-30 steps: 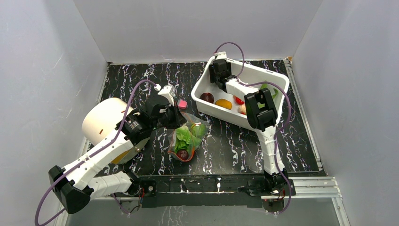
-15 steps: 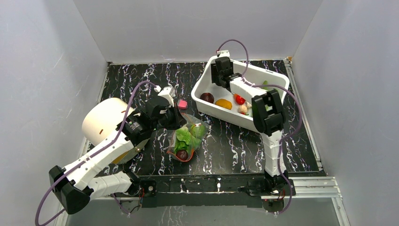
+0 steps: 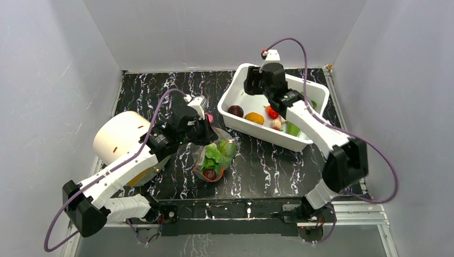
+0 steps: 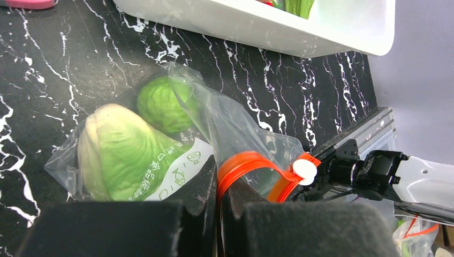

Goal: Place the food in the zip-top bag and seal the zipper
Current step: Pick up the fake fruit from the bin, then place the fake fruit in the zipper food storage bag.

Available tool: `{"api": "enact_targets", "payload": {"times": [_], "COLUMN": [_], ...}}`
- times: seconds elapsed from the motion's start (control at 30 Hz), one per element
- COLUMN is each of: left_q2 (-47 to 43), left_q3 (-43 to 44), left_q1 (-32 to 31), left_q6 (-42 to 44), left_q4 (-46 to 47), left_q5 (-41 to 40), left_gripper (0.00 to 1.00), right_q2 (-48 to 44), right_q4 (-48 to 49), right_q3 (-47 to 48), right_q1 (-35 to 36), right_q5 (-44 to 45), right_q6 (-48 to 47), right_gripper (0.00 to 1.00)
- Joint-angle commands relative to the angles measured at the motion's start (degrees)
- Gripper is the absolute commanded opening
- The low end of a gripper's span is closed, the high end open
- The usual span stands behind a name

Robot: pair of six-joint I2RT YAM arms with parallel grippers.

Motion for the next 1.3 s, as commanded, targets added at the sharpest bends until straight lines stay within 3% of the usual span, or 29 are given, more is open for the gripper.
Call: {"api": "enact_targets", "payload": {"times": [0.0,0.23,0.6,0.97,1.17,1.27], "left_q2": [0.82,1.64,3.01,5.62,5.59,5.71], "left_q3": [2.34,2.69,2.12,5.02,4.43,4.67], "left_q1": [0.84,3.12,5.43,6.03,6.06,6.19], "left_q6": [0.21,-0.74,-1.95,-3.04,-4.58,-4.49], "left_q4": [2.17,3.50,4.54,1.99,2.00,1.26], "left_q5": [3.75,7.25,11.97,14.06,15.09,15.70], "left_gripper": [0.00,0.00,0.00,0.00,0.00,0.00], "right_q2": [-13.32,-27.80,-40.66,-37.53,-33.96,-33.88], "right_q4": [1.52,1.06,2.19,9.00,4.25,6.26], "right_q3": [-6.54,-15.87,-25.16,-28.56,-26.60,-28.93], "right_q1": [4.01,11.53,22.59,34.93,36.14,36.20], "right_q5": [-3.55,-5.60,-10.50,-9.30,-4.31,-3.06], "right_q6": [4.38,9.94,20.85,24.10,24.49,24.33], "right_gripper": [0.41,0.40,0.38,0.39,0.41,0.44]}}
